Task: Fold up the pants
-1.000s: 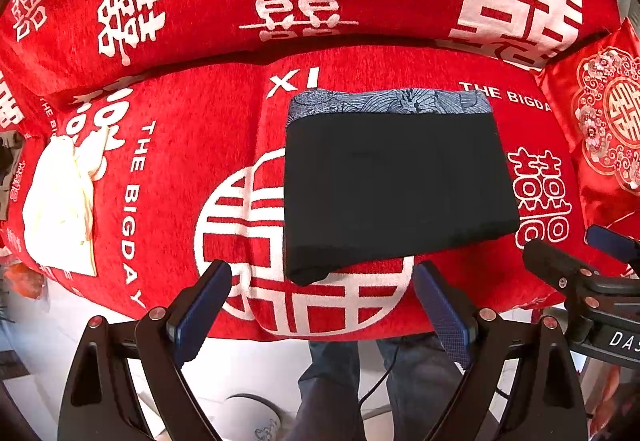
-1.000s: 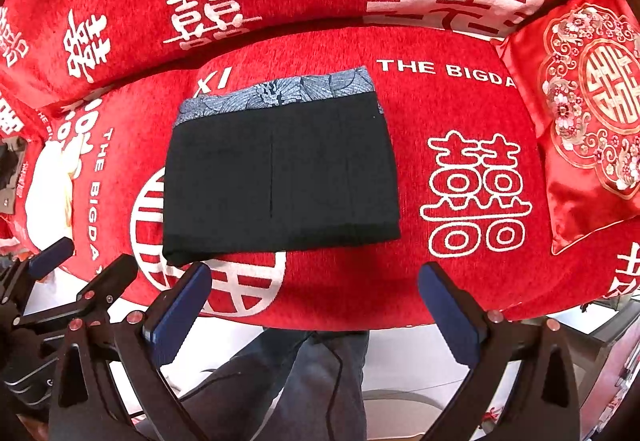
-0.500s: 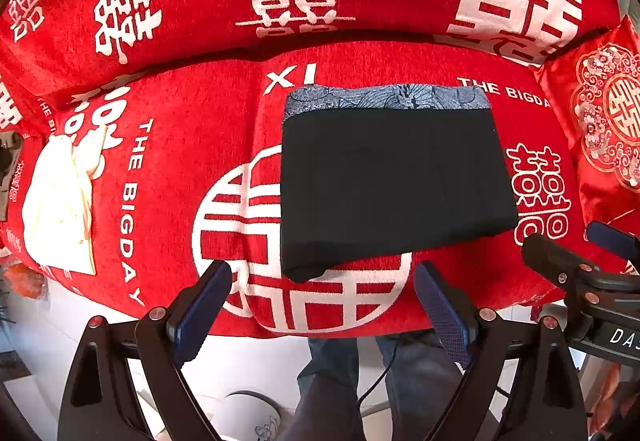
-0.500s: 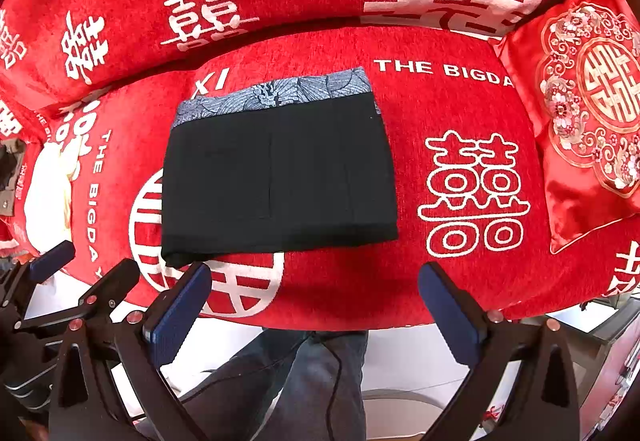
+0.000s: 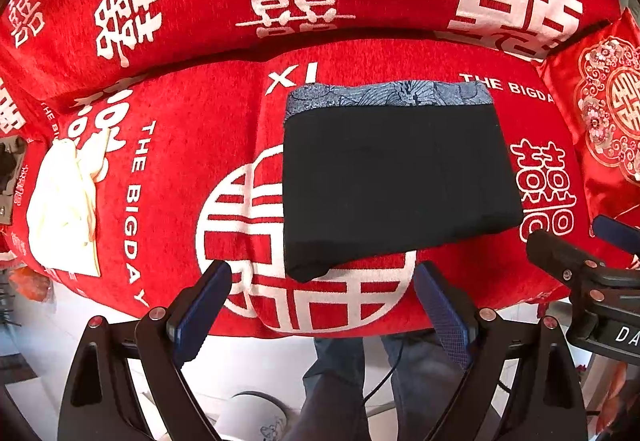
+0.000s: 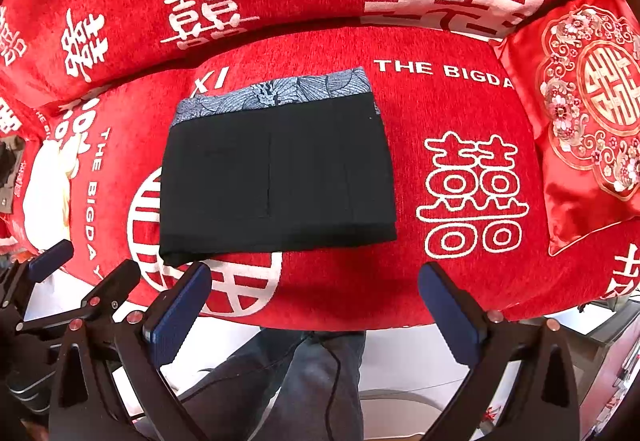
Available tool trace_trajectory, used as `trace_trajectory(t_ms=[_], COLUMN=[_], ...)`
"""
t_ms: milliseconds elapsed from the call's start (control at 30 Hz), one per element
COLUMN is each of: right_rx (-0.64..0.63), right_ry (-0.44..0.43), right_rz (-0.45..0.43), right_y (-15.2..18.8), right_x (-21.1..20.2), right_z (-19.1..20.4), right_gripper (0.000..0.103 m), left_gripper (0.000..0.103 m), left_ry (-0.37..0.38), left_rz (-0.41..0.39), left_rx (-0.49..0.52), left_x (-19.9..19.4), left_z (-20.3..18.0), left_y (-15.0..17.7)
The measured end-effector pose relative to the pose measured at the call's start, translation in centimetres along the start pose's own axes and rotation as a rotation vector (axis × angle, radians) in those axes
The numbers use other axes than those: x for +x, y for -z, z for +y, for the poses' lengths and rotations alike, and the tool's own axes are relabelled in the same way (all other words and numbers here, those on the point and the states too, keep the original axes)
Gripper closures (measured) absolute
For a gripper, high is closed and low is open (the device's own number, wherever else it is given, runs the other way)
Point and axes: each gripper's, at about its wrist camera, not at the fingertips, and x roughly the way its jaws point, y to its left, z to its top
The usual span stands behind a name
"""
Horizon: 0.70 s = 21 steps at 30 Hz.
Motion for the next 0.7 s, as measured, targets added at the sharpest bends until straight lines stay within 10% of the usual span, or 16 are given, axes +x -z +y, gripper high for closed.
trace_trajectory(t_ms=[700], right_rx=[-0.032], right_ry=[0.012], right_rz=[0.009], right_y=[-0.10], right_x=[0.46], right_z=[-0.28], right_gripper=[0.000], left_gripper=[0.010], left_ry=[-0.007], left_rz=[-0.010], left_rx=[0.021], left_x=[0.23], left_z=[-0.73], left_y=[0.48])
